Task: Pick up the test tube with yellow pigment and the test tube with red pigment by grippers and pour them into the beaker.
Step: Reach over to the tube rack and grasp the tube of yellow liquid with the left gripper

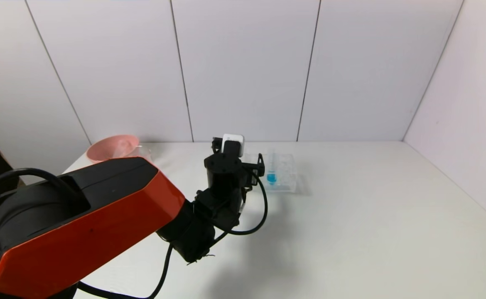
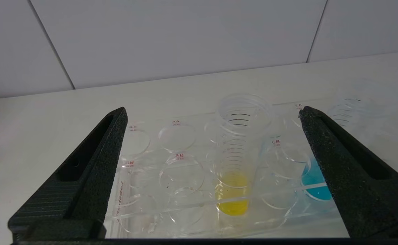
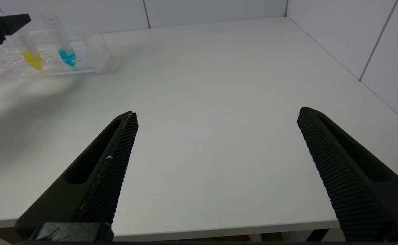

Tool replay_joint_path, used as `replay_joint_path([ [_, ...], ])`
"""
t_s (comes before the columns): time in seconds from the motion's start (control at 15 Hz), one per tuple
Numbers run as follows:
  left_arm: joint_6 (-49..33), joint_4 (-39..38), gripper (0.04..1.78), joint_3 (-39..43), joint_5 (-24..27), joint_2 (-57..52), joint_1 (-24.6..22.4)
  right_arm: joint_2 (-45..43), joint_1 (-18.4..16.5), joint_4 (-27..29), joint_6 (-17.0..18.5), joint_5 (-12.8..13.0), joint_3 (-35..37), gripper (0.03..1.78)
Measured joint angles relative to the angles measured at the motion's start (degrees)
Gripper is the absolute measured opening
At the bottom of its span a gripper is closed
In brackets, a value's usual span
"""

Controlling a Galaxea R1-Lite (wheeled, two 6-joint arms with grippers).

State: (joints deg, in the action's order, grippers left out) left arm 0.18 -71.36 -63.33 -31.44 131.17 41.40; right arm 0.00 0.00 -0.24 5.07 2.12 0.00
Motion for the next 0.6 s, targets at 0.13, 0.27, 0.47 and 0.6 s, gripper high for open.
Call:
replay_joint_path([
  [0.13,0.02,0.0,1.76,-0.67,0.1,0.59,-0.02,0.0,0.0,0.0,-0.01,0.0,0.0,1.71],
  [0.27,0.0,0.11,1.75,-1.22,0.13,1.02,-0.06,0.0,0.0,0.0,0.0,0.02,0.0,1.71],
  [0.47,0.02,0.11,1.54,-1.88,0.24,1.72,-0.11,0.0,0.0,0.0,0.0,0.0,0.0,1.71],
  [0.6,0.02,0.04,1.27,-2.24,0.27,2.15,-0.15,0.0,0.0,0.0,0.0,-0.01,0.0,1.71],
])
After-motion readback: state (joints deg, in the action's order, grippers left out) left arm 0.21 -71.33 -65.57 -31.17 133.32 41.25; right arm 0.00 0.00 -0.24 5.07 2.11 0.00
